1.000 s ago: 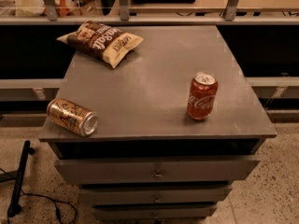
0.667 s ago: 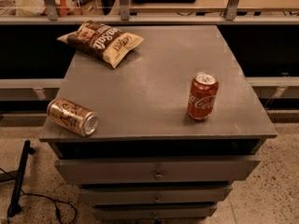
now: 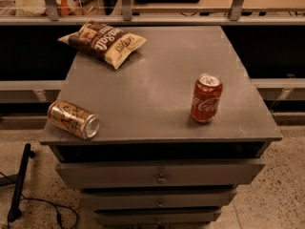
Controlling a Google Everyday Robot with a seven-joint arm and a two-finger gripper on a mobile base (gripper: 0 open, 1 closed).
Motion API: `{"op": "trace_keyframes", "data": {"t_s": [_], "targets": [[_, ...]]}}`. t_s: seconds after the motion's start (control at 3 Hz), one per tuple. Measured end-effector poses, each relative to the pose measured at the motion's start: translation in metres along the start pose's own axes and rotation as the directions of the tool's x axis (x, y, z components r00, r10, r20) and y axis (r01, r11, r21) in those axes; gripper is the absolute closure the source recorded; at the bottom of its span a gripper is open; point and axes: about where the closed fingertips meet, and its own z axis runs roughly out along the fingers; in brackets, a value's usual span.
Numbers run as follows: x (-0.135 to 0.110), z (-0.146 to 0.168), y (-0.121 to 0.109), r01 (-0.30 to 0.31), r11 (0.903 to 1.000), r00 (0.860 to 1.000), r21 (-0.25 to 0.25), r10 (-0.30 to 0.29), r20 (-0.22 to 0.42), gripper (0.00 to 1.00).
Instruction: Move brown chip bag near coke can
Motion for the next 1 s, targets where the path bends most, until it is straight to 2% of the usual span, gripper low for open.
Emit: {"op": "trace_keyframes", "data": {"t_s": [0.33,0.67,1.0], "targets": [[-0.005,0.028,-0.005,-0.029,0.9996,0.998,0.004,0.029,0.055,0.0],[-0.012,0.064,-0.032,-0.036,0.9974,0.99,0.062,0.027,0.135,0.0],[-0.02,0.08,-0.065,-0.027,0.9862,0.979,0.163,-0.007,0.203,0.0]]}}
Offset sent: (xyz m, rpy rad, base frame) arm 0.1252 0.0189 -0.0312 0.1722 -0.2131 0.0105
